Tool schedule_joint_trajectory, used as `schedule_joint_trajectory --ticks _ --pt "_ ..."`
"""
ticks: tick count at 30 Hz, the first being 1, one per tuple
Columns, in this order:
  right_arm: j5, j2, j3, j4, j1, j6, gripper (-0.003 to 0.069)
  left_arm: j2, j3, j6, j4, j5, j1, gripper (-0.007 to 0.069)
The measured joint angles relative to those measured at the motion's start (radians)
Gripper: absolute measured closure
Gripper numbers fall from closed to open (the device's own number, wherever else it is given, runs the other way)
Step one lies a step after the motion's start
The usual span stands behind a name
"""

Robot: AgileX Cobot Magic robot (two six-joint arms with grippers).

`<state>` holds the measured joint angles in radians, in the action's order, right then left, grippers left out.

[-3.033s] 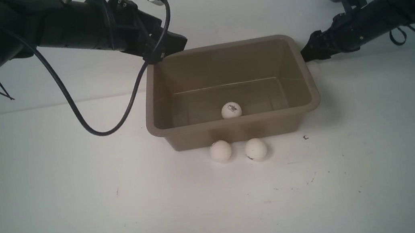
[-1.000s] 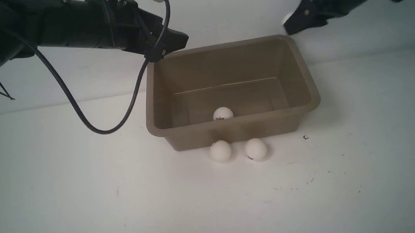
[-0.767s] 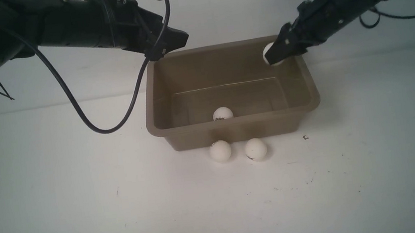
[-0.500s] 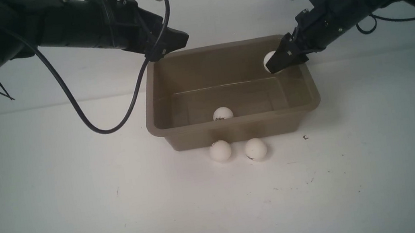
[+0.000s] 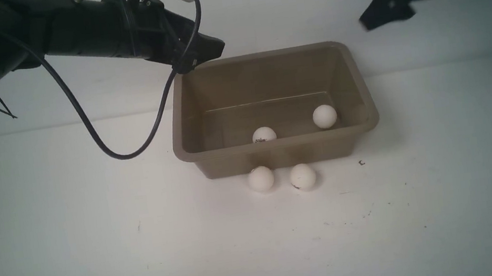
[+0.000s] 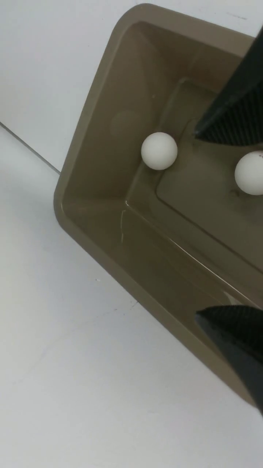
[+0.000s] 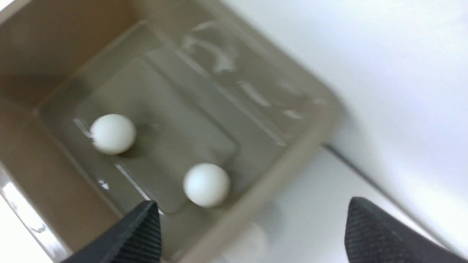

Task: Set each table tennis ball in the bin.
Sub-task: Use the right arm to clamp the table tennis ball closest to it

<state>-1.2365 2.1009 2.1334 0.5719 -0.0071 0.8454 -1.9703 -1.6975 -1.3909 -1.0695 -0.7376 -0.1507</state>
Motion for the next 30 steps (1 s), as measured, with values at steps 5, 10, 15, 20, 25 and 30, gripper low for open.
schedule_joint_trajectory --ticks 5,10,15,20,25,30 --pt "-0.012 -0.077 0.0 -0.038 -0.03 -0.057 0.0051 0.0 0.0 -0.002 0.0 0.0 0.0 0.0094" --pt "-0.018 -0.138 -0.006 -0.104 -0.033 -0.198 0.006 0.0 0.0 -0.004 0.0 0.0 0.0 0.0094" --pt "-0.021 -0.151 -0.008 -0.164 -0.033 -0.317 0.0067 0.0 0.0 -0.021 -0.001 -0.002 0.0 0.0094" --pt "-0.026 -0.191 -0.017 -0.231 -0.033 -0.416 0.0069 0.0 0.0 -0.025 -0.001 -0.015 0.0 0.0094" --pt "-0.027 -0.306 -0.051 -0.234 -0.023 -0.457 0.0069 0.0 0.0 -0.027 -0.013 -0.022 0.0 0.0094" --pt "-0.029 -0.477 -0.179 -0.263 -0.017 -0.479 0.0069 0.0 0.0 -0.029 -0.055 -0.045 0.0 0.0094"
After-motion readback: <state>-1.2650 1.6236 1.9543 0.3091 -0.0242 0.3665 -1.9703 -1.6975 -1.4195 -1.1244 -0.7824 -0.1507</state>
